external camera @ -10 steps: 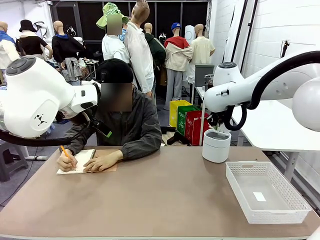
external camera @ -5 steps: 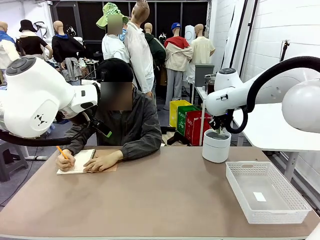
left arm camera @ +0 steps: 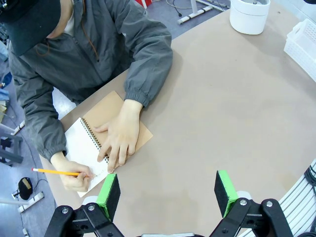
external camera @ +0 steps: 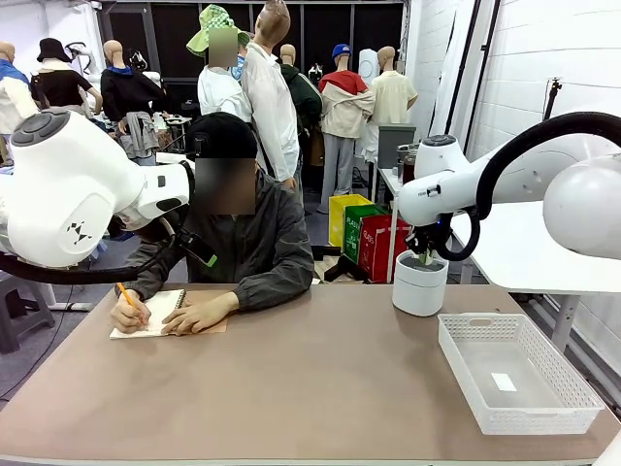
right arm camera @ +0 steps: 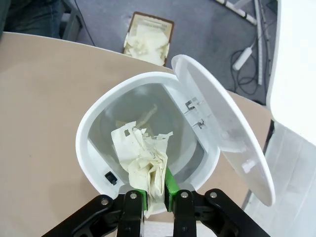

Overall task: Sort the paper based on its condition.
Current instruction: If a person hands you a paper, place it in the Organizing basket , and if it's crumpled, put it in the Trash can.

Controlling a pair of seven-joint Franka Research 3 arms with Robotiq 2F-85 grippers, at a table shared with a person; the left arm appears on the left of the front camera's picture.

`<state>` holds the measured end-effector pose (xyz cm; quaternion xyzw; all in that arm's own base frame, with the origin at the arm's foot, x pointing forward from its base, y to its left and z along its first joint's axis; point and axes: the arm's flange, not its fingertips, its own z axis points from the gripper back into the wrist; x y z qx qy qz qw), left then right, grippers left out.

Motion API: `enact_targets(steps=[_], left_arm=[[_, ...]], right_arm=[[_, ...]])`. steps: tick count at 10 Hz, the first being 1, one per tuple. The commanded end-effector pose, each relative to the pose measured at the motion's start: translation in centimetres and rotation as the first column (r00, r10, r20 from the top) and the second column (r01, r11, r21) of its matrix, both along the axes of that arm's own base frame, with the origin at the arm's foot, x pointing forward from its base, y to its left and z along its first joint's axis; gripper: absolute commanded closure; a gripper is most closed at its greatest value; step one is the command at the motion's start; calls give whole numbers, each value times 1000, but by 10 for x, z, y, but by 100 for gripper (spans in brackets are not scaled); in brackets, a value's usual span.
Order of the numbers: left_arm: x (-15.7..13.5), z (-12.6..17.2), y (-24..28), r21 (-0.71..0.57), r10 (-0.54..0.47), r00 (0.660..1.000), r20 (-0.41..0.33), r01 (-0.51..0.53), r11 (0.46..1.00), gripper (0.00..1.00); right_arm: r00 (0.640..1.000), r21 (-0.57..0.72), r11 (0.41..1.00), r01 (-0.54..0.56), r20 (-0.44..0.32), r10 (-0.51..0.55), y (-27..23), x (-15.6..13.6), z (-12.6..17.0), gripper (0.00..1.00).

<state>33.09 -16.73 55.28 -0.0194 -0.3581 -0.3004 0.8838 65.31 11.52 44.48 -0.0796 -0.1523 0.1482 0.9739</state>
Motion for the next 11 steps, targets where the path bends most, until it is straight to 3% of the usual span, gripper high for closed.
enact_targets(steps=[1, 3, 4, 11], left_arm=[[0, -1, 1, 1, 4, 1000, 1, -4, 1000, 0], [0, -1, 1, 1, 4, 1000, 1, -4, 1000, 0], [0, -1, 1, 1, 4, 1000, 1, -4, 1000, 0], [0, -1, 1, 1, 4, 1000, 1, -4, 1000, 0]], right_arm=[[999, -27, 999, 44, 0, -44, 2, 9, 2, 46], [999, -21, 999, 46, 0, -46, 4, 10, 3, 6], [999, -19, 999, 48, 3, -48, 4, 10, 2, 0], [998, 5, 998, 56, -23, -56, 9, -2, 15, 0]])
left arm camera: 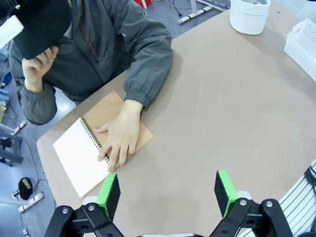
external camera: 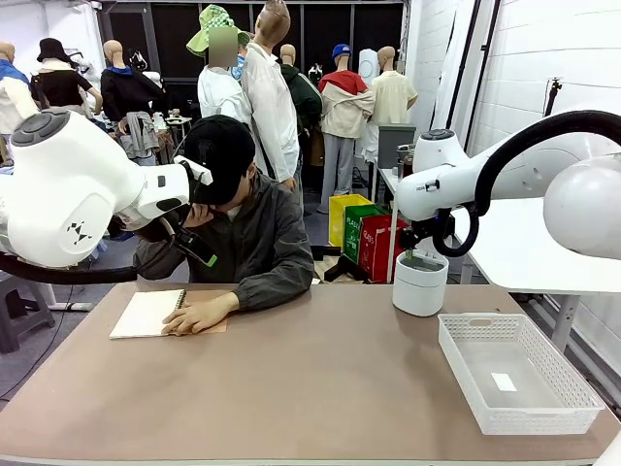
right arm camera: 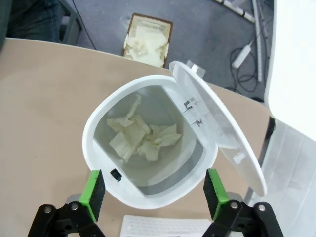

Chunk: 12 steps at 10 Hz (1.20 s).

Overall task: Sort the paper based on its condition.
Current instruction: If a person hands you a paper, place it in the Organizing basket , and if it's crumpled, put it in the Trash can.

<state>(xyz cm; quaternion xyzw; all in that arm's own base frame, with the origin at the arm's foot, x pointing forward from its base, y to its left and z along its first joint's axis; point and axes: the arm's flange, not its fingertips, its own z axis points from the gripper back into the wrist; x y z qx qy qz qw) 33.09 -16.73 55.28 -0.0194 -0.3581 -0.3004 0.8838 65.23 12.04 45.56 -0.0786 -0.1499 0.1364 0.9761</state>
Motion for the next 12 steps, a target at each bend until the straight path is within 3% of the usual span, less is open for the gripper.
enact_targets(steps=[1, 12], left_arm=[[0, -1, 1, 1, 4, 1000, 1, -4, 1000, 0], [0, -1, 1, 1, 4, 1000, 1, -4, 1000, 0]], right_arm=[[999, 10, 999, 37, -25, -37, 4, -2, 4, 0], [1000, 0, 1000, 4, -7, -4, 1, -1, 0, 0]])
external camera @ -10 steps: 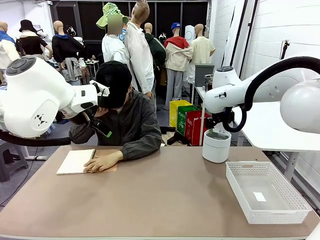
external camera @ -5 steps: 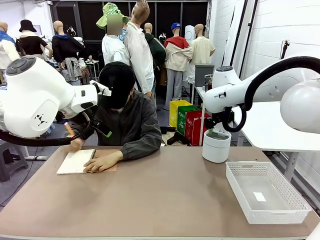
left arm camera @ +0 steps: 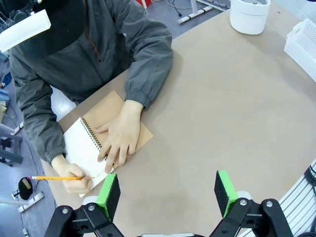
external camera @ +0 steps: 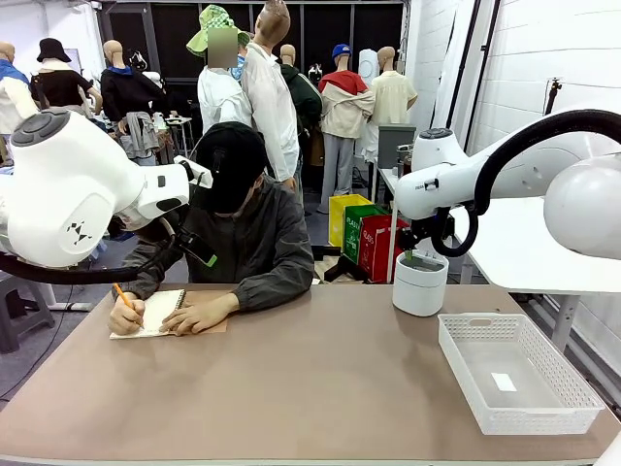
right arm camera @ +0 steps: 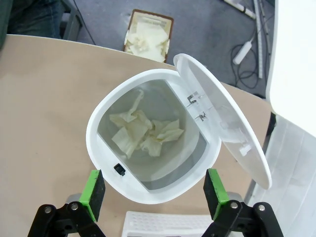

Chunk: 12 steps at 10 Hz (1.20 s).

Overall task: Sort the paper based on its condition.
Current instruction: If a person hands you a paper, place it in the Organizing basket , and if it's crumpled, put it in the Trash can.

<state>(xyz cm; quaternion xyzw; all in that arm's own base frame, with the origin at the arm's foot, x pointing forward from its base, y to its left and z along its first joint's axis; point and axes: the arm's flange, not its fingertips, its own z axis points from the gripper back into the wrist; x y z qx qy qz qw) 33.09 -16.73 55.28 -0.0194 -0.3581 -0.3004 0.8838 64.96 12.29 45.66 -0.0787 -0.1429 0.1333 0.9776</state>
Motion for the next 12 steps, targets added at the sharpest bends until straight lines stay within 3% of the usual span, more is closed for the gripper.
enact_targets(steps=[1, 3, 5, 7, 9, 12], left_arm=[[0, -1, 1, 1, 4, 1000, 1, -4, 1000, 0], [0, -1, 1, 1, 4, 1000, 1, -4, 1000, 0], [0, -1, 1, 1, 4, 1000, 1, -4, 1000, 0], [0, -1, 1, 1, 4, 1000, 1, -4, 1000, 0], [0, -1, 1, 1, 4, 1000, 1, -4, 1000, 0], [0, -1, 1, 1, 4, 1000, 1, -4, 1000, 0]], right_arm=[[1000, 1, 1000, -4, 6, 4, -2, 2, -1, 0], [1000, 0, 1000, 0, 0, 0, 0, 0, 0, 0], [997, 128, 990, -67, 37, 63, 11, -36, 19, 0], [989, 176, 974, -144, 57, 136, 33, -63, 32, 0], [955, 194, 936, -293, 102, 278, 61, -95, 43, 0], [877, 190, 859, -475, 181, 445, 82, -144, 57, 0]])
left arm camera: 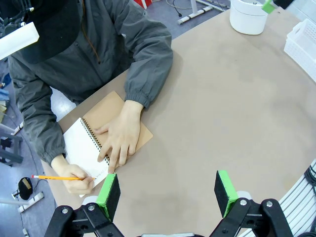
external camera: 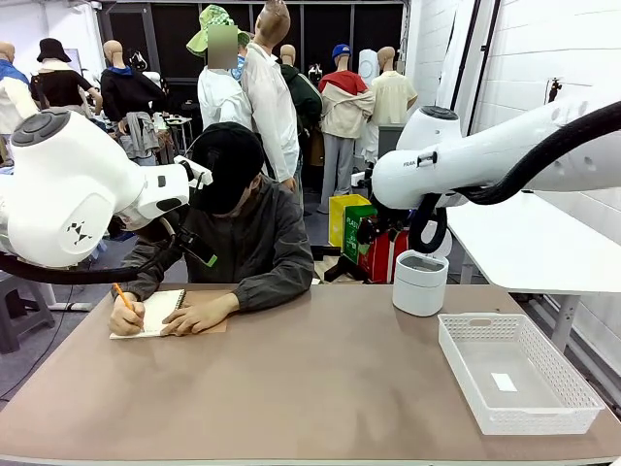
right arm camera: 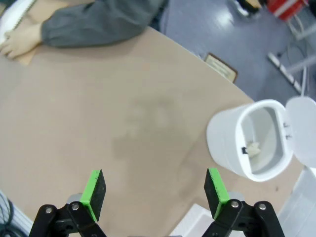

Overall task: Sort the paper based on its condition.
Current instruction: If a person hands you a paper, place it in the Organizing basket , and if it's crumpled, put it in the Trash can.

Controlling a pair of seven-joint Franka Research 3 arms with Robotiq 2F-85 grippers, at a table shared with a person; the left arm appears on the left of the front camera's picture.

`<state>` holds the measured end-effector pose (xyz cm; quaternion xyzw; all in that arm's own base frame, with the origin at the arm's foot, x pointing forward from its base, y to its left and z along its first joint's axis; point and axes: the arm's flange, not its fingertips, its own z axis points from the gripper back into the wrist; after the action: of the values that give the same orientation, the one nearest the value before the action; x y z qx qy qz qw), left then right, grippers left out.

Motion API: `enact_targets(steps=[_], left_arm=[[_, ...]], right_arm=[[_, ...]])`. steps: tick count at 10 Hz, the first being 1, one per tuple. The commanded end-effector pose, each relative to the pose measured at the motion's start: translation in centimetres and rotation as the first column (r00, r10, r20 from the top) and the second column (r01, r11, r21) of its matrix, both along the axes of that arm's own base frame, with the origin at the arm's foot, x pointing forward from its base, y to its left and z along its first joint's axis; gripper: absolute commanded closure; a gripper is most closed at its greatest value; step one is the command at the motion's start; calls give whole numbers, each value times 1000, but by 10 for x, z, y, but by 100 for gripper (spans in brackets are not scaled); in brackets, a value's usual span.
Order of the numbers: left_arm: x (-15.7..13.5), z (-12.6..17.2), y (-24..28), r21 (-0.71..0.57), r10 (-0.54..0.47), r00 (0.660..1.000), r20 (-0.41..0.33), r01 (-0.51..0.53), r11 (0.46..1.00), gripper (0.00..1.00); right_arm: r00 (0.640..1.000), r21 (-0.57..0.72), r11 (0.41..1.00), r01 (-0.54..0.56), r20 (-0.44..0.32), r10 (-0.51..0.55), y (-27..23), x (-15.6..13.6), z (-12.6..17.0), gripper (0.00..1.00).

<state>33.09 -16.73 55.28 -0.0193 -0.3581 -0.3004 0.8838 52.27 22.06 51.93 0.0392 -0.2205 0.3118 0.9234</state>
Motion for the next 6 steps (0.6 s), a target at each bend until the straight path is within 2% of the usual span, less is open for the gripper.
enact_targets(steps=[1, 3, 6], left_arm=[[0, -1, 1, 1, 4, 1000, 1, -4, 1000, 0], [0, -1, 1, 1, 4, 1000, 1, -4, 1000, 0], [0, -1, 1, 1, 4, 1000, 1, -4, 1000, 0]], right_arm=[[988, 52, 987, -154, 29, 153, -12, -31, -2, 0], [952, 85, 948, -306, 31, 304, -9, -49, 4, 0], [901, 123, 892, -435, 58, 431, -8, -61, 9, 0]])
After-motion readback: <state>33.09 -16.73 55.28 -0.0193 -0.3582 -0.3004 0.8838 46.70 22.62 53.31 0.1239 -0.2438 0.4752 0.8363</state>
